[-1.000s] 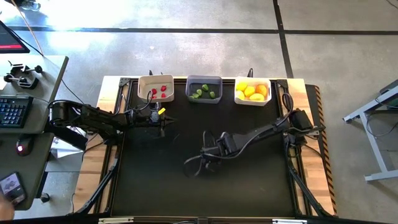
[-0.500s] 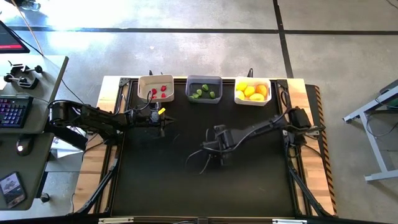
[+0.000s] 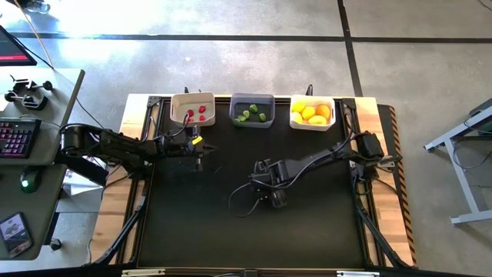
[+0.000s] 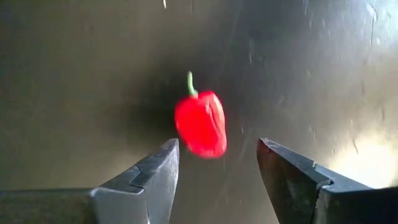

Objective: Sort produce into baskets
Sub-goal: Put the red bell pepper into the gray bin

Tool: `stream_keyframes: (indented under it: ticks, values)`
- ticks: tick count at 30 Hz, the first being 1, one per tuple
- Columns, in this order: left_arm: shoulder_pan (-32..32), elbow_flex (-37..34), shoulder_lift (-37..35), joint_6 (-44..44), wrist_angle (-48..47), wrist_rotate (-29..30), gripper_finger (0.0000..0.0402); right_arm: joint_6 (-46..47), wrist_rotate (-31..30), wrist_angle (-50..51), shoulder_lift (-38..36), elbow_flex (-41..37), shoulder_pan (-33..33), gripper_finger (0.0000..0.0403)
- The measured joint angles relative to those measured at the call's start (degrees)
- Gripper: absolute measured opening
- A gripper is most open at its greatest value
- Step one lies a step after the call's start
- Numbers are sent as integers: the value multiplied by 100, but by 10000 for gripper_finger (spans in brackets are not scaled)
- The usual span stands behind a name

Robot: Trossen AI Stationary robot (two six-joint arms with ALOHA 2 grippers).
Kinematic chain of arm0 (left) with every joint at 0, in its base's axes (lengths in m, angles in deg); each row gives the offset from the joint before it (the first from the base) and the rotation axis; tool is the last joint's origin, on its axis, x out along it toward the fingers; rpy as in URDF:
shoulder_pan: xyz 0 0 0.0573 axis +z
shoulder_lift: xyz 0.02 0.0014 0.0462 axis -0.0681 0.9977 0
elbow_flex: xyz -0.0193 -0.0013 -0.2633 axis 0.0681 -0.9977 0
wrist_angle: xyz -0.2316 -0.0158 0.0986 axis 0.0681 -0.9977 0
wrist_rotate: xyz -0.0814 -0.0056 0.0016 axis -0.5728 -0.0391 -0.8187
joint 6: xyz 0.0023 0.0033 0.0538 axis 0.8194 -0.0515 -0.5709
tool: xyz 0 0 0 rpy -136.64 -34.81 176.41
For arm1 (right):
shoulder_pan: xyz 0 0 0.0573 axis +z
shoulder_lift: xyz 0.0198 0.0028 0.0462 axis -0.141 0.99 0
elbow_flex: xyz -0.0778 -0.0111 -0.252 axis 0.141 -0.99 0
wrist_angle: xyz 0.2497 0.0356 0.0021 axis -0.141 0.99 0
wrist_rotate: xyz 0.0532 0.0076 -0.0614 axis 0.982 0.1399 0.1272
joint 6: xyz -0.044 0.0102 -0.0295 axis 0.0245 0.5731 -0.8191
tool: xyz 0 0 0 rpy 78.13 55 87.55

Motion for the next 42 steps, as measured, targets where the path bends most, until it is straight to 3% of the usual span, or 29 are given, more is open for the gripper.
stream_keyframes:
  ticks: [9,21,27,32,39,42]
  values:
    - [0,0,0,908,-63,-39,2,-188,70,-560,-2,-385,3,195]
    - [0,-2,2,2060,-701,17,2,94,105,-939,-2,-548,-82,13]
    - [-4,49,2,2130,-577,-171,2,463,132,-1556,-2,-548,-514,19]
    - [-360,150,2,1935,-337,-949,4,382,133,-2488,-2,-548,-999,9]
    - [-1191,439,2,1619,-226,-122,56,-44,331,-3562,-7,-548,-1426,8]
    - [-1405,516,2,1747,-270,550,90,-212,336,-3679,-7,-548,-1451,8]
